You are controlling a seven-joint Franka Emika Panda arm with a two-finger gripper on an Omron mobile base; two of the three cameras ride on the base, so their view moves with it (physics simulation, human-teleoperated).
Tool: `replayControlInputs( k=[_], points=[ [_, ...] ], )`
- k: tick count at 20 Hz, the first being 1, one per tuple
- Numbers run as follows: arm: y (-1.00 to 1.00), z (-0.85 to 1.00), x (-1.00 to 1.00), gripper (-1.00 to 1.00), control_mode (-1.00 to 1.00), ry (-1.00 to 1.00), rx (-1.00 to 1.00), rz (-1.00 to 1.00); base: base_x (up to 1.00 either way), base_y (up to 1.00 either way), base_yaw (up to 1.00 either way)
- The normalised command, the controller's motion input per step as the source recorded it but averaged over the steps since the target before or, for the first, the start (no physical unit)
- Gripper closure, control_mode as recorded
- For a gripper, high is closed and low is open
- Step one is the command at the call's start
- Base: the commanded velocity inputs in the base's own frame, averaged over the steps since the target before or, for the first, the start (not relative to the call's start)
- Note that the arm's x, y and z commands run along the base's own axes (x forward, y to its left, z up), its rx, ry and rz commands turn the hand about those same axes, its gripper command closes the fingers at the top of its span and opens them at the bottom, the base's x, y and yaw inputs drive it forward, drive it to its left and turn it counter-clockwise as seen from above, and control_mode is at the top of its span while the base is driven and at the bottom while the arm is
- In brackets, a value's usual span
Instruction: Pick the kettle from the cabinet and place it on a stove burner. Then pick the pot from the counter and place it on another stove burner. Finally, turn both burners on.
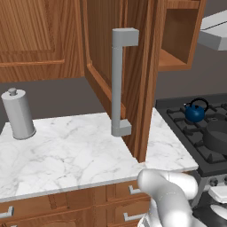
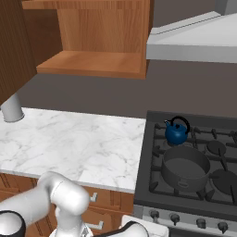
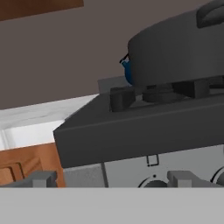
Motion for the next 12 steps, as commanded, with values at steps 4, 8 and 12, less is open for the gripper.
replayControlInputs(
  k=[4,8,12],
  points=[
    [-0.1,-0.19,0.11,-1.0,-1.0,0.0,0.0,0.0,0.0,0.0,0.0],
    [-0.11,-0.13,0.1,-1.0,-1.0,0.0,0.0,0.0,0.0,0.0,0.0],
    [-0.11,-0.16,0.09,-1.0,-1.0,0.0,0.0,0.0,0.0,0.0,0.0]
  ],
)
